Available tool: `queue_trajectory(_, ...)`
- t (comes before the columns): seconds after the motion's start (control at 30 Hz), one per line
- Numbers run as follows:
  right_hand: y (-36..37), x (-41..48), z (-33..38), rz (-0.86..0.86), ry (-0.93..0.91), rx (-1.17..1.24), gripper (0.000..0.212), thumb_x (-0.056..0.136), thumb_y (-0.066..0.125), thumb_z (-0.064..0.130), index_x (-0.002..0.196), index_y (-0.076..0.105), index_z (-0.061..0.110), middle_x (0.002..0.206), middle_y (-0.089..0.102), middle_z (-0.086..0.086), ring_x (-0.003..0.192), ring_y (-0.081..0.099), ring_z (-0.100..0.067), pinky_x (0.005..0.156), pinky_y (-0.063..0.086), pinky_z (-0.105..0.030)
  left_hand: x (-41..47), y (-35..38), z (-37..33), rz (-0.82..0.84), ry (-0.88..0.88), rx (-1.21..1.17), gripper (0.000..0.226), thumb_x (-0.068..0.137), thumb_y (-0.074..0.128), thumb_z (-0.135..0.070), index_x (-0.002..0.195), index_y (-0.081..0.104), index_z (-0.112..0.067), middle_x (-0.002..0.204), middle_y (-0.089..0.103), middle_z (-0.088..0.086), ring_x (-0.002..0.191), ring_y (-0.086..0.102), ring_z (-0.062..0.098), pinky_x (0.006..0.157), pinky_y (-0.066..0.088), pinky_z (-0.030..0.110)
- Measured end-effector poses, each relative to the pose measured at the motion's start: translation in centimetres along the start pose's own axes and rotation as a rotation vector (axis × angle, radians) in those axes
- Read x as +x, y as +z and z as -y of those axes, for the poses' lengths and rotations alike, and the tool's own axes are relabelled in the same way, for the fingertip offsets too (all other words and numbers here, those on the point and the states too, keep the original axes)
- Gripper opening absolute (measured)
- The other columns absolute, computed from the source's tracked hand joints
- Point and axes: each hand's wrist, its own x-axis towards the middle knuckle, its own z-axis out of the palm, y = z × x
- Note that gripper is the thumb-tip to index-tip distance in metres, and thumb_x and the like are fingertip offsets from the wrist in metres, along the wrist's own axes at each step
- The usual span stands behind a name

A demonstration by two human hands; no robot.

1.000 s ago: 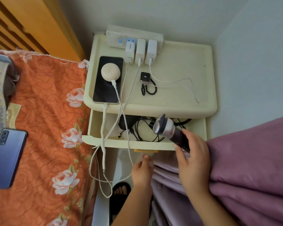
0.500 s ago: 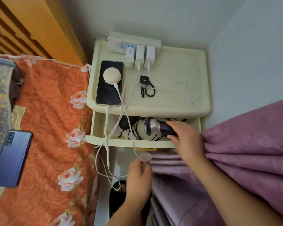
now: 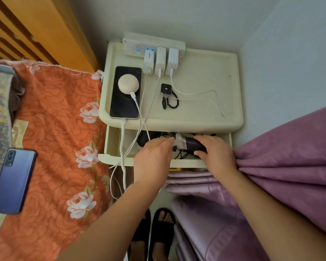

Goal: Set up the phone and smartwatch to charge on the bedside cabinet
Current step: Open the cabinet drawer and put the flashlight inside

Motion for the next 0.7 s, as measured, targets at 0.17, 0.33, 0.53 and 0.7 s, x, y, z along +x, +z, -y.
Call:
queue_trajectory(0.17,0.0,0.3,-0.9,0.043,0.086,-0.044,0.043,0.081,0.065,0.032,0.123,0.056,0.034,0.111,0.069,-0.001,0.106,0.056,-0.026,0.080,0.031,-0.032,2.0,0.5,-0.1,0.187,0.090,0.251,0.025,0.070,0.071,0.001,0.080,0.060,-0.019,0.062,0.044,-0.007,0.056,0.039,0.017,0.040,0.018,0.022)
queue_trajectory(0.33,0.4,2.0,-1.2,0.249,0.143,0.010,0.040,0.082,0.064,0.033,0.122,0.056,0.034,0.113,0.069,-0.002,0.103,0.061,-0.029,0.084,0.047,-0.036,2.5,0.9,-0.3,0.372,0.033,0.357,0.029,0.083,0.053,0.003,0.103,0.056,-0.019,0.079,0.048,-0.001,0.070,0.041,0.021,0.054,0.034,0.033)
queue_trajectory(0.53,1.3,4.0,-1.0,0.299,0.167,-0.004,0.038,0.076,0.070,0.030,0.114,0.063,0.031,0.113,0.069,-0.003,0.101,0.062,-0.028,0.083,0.052,-0.037,2.7,0.6,1.2,0.400,0.024,0.398,0.029,0.080,0.053,0.003,0.099,0.054,-0.019,0.077,0.042,-0.004,0.070,0.040,0.020,0.054,0.032,0.031)
queue_trajectory(0.7,2.7,4.2,-1.2,0.309,0.188,-0.047,0.026,0.074,0.068,0.023,0.099,0.067,0.032,0.098,0.072,-0.003,0.092,0.065,-0.028,0.069,0.049,-0.030,2.8,0.8,1.8,0.390,0.044,0.395,0.034,0.079,0.053,0.004,0.102,0.053,-0.021,0.076,0.042,-0.005,0.068,0.041,0.020,0.052,0.031,0.030)
